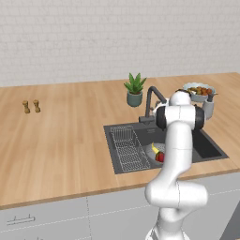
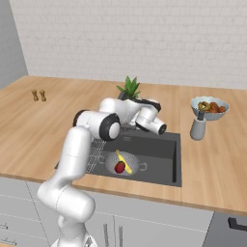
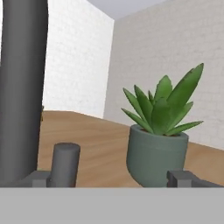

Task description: Put the colander in the sink, put the banana, mango in the colander, and turn on the sink faucet and pour water over the colander.

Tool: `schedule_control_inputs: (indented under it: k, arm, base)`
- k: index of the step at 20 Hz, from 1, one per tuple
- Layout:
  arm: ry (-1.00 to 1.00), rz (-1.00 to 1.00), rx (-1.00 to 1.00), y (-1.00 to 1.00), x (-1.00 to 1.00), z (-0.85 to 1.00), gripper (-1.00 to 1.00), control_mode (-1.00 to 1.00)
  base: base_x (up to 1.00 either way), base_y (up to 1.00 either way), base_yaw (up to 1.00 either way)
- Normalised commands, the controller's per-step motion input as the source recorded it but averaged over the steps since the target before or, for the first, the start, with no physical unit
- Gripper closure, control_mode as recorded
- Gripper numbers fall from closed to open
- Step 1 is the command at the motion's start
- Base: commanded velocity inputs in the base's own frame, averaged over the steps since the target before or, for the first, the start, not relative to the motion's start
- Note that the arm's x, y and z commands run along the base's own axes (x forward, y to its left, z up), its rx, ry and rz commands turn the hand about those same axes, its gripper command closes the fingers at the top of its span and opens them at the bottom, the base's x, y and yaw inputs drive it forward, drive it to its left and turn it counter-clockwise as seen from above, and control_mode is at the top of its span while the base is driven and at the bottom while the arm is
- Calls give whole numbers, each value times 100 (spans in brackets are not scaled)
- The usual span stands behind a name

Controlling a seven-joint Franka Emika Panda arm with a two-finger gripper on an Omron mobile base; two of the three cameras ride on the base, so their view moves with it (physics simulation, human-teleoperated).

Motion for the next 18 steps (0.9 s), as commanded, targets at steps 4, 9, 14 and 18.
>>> schedule_control_inputs:
  k: [4,9,14,18]
  arm:
    - [3,0,0,9,12,-21,100,-100]
    - [0,-3,0,5,13,-9,100,-100]
    - [0,-6,0,-20,17,-16,100,-100]
    - [0,-8,0,-48,18,-16,100,-100]
  base:
    - [0,0,0]
    - [0,0,0]
    - [0,0,0]
    - [0,0,0]
